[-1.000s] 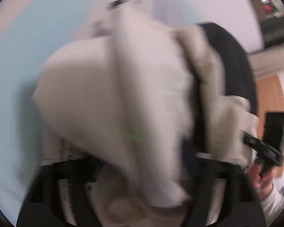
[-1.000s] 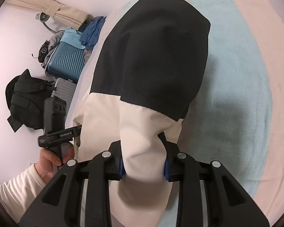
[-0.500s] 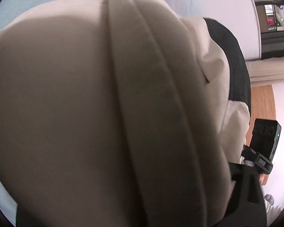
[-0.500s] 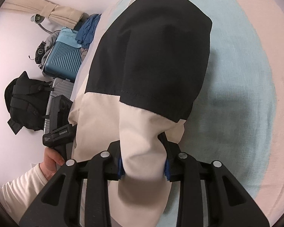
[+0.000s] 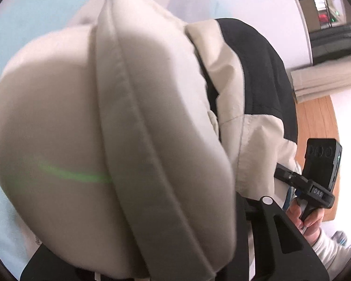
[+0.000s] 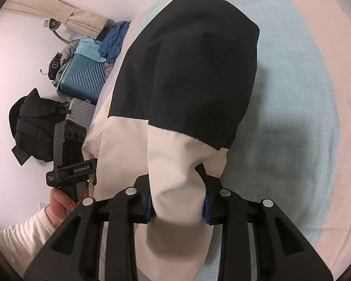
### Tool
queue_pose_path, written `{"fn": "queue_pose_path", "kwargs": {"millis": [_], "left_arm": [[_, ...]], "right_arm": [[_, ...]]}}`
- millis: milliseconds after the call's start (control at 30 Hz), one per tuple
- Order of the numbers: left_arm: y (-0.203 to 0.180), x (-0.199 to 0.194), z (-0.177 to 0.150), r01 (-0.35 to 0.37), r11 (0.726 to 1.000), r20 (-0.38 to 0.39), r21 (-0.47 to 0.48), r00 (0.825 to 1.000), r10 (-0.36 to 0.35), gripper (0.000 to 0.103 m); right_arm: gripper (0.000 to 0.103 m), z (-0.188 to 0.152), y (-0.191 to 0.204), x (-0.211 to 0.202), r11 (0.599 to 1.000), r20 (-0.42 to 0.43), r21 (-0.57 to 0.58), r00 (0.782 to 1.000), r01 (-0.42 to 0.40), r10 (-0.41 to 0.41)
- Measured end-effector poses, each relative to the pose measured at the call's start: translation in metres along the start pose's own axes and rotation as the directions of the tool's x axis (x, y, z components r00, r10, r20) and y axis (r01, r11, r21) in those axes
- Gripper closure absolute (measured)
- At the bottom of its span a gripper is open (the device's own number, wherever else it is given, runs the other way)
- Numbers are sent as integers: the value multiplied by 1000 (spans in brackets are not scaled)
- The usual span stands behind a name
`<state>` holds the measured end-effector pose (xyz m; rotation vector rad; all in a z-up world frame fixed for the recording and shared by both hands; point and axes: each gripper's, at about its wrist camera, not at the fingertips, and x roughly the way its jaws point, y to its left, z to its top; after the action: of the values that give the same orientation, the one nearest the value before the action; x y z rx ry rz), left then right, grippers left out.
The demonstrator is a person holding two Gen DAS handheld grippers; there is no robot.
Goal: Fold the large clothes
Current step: 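Carry the held jacket bundle with both tools toward the bed's headboard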
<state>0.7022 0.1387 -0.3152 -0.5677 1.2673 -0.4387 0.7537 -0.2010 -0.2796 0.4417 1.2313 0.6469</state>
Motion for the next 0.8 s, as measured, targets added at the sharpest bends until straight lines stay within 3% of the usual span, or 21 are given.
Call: {"fn": "queue_pose_path", "kwargs": {"millis": [233, 600, 800], "left_arm": [[-27, -23, 6, -30, 997, 13, 75, 1000, 29, 76], [-99, -33, 23, -36, 985, 3, 170, 999, 36, 76], [-177, -20, 22, -42, 959, -5, 282, 999, 45, 76]], "right_arm": [[75, 0, 6, -18, 1000, 30, 0, 999, -27, 27], [75, -10, 13, -74, 999, 115, -5, 992, -53, 54], [75, -27, 7, -136, 999, 193, 22, 981, -27, 23]]}}
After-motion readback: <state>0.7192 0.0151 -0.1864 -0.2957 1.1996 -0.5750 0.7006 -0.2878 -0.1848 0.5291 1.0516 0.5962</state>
